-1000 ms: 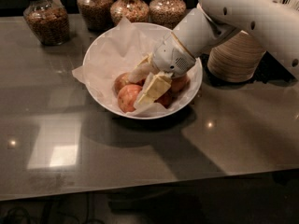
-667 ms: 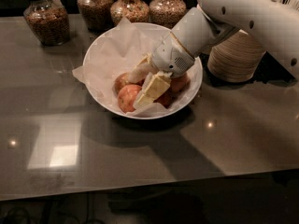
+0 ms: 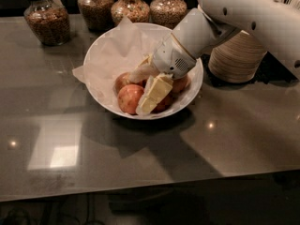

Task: Pick apple from white bowl

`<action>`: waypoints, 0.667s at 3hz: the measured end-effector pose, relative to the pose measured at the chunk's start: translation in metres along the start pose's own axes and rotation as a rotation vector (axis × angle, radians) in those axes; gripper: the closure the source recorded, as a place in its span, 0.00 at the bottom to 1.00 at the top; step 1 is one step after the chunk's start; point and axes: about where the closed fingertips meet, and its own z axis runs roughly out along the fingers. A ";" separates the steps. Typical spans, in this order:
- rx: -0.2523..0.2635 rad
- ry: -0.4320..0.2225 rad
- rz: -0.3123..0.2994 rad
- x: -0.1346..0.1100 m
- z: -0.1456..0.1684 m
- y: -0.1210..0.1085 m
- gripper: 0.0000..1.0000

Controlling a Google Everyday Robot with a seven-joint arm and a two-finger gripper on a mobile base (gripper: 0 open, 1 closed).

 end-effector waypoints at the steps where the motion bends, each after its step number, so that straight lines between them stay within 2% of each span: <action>1: 0.109 0.067 0.024 0.009 -0.045 0.011 0.27; 2: 0.231 0.134 0.038 0.017 -0.105 0.022 0.28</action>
Offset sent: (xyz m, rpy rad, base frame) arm -0.0105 -0.1504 0.1134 -0.1850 -0.2640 -0.3012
